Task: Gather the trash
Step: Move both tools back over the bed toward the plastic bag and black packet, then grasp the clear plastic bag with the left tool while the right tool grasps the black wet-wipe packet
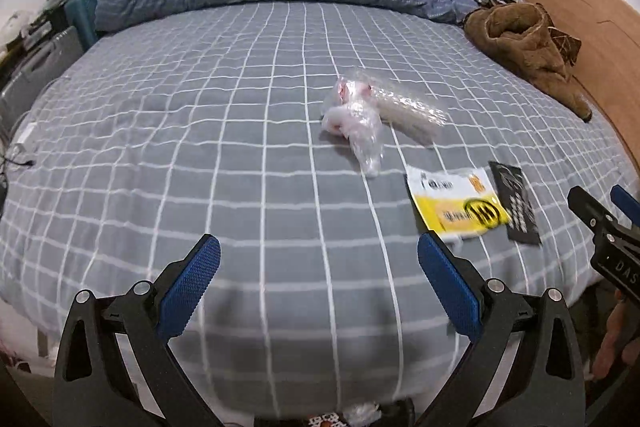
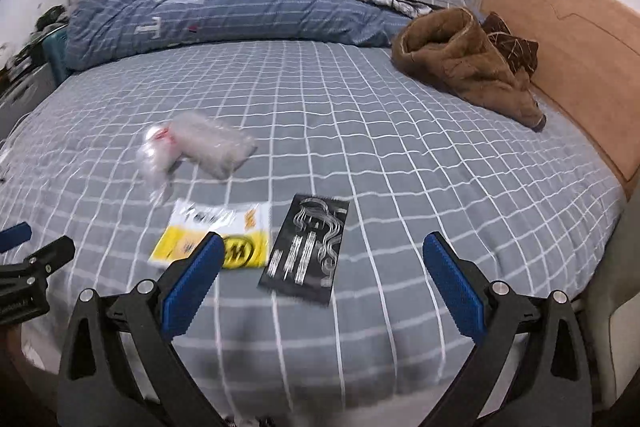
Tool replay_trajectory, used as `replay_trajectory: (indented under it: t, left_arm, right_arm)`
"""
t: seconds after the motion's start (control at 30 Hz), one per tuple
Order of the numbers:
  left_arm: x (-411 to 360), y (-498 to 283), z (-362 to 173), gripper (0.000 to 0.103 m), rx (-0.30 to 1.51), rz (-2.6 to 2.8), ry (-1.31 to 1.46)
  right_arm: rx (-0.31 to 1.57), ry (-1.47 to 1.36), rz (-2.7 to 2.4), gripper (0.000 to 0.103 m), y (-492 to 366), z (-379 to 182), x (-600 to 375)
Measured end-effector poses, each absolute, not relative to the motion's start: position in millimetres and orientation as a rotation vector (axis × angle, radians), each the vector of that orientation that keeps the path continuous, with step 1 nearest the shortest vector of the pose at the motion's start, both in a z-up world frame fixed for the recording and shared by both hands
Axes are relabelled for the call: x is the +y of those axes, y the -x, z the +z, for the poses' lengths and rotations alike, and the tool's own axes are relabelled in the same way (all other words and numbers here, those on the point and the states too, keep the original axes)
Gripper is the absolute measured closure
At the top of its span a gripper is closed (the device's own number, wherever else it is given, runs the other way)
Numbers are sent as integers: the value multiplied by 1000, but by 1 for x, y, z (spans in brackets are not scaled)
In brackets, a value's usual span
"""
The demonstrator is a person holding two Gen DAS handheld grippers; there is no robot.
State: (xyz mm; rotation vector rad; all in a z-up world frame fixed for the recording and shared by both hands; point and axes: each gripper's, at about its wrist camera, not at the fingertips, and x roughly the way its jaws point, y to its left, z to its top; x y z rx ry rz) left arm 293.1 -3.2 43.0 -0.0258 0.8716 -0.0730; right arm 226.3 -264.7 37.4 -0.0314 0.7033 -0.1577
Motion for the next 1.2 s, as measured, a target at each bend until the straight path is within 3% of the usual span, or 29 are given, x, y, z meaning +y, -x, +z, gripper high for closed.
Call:
replay_trajectory:
  t: [0.6,0.83,0.97,1.2]
  left_arm:
    - [-33,-407,7,6,917,-79,35]
    - [-46,-429,-3,6,926,-85,0]
    - [-47,-435,-7,7,935,-94,5]
    - [-47,-441,-15,26,960,-99,-10]
  right_arm:
    - [924,-106,-202,11,-304,-34,-283]
    - [949,-157,-191,22,-316,-41,-287]
    - [947,-172,-196,23,-317,-39,-293]
    - [982,-178,-182,30,-319,-46,-292]
